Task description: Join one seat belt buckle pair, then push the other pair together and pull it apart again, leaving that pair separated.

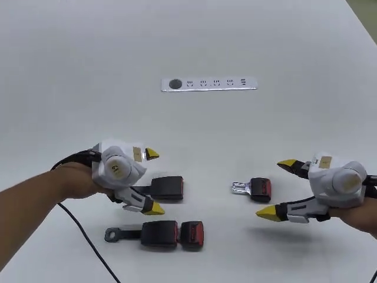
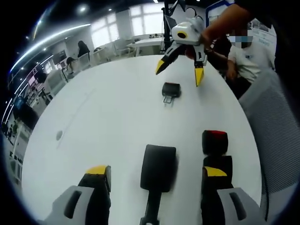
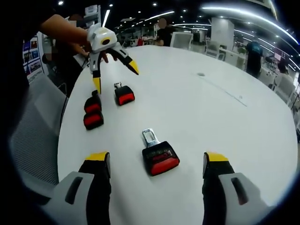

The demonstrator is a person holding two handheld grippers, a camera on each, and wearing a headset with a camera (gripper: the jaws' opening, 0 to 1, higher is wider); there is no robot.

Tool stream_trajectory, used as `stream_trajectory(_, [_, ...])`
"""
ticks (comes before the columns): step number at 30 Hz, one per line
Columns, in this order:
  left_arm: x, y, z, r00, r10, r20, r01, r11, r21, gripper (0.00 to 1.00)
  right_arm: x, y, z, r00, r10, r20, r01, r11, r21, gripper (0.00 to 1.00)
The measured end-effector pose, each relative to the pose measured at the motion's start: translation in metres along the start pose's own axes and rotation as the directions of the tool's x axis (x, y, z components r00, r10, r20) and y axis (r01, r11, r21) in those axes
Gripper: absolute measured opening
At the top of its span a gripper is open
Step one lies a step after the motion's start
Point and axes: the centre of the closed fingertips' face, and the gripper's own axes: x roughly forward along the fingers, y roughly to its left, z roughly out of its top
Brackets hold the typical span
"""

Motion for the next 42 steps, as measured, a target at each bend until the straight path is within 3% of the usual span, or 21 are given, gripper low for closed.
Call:
stream_trajectory(5, [0.013, 0.000, -0.014, 0.9992, -0.027, -0.031, 0.027, 1.000, -0.011, 0.72, 0.006, -0.003, -0.005, 0.9998, 0.018, -0.007, -0.018, 1.000, 0.024, 0.75])
stream_trajectory(12, [0.021, 0.003, -0.019, 0.9980, -0.052, -0.035, 0.052, 0.999, 0.000, 0.64, 0.015, -0.003, -0.008, 0.9983, 0.049, -0.032, -0.049, 0.999, -0.003, 0.71])
stream_trajectory(16, [0.023, -0.005, -0.024, 0.9949, -0.090, -0.045, 0.090, 0.996, 0.001, 0.53, 0.024, -0.001, -0.016, 0.9954, 0.072, -0.063, -0.073, 0.997, -0.018, 0.69])
stream_trajectory(18, [0.023, -0.008, -0.022, 0.9935, -0.109, -0.031, 0.110, 0.994, 0.010, 0.50, 0.021, 0.002, -0.013, 0.9945, 0.080, -0.067, -0.082, 0.997, -0.018, 0.68])
stream_trajectory(25, [0.023, -0.006, -0.024, 0.9938, -0.110, -0.021, 0.110, 0.994, 0.017, 0.49, 0.025, 0.000, -0.024, 0.9909, 0.091, -0.099, -0.094, 0.995, -0.026, 0.60])
stream_trajectory(30, [0.024, -0.001, -0.023, 0.9952, -0.097, -0.014, 0.097, 0.995, 0.003, 0.43, 0.030, -0.004, -0.022, 0.9898, 0.090, -0.111, -0.097, 0.994, -0.059, 0.49])
stream_trajectory(34, [0.024, 0.001, -0.023, 0.9954, -0.095, -0.011, 0.095, 0.995, 0.000, 0.36, 0.026, -0.003, -0.025, 0.9856, 0.092, -0.142, -0.109, 0.987, -0.116, 0.35])
stream_trajectory(42, [0.025, 0.001, -0.023, 0.9952, -0.096, -0.016, 0.096, 0.995, 0.003, 0.34, 0.025, -0.002, -0.024, 0.9835, 0.098, -0.152, -0.118, 0.984, -0.132, 0.34])
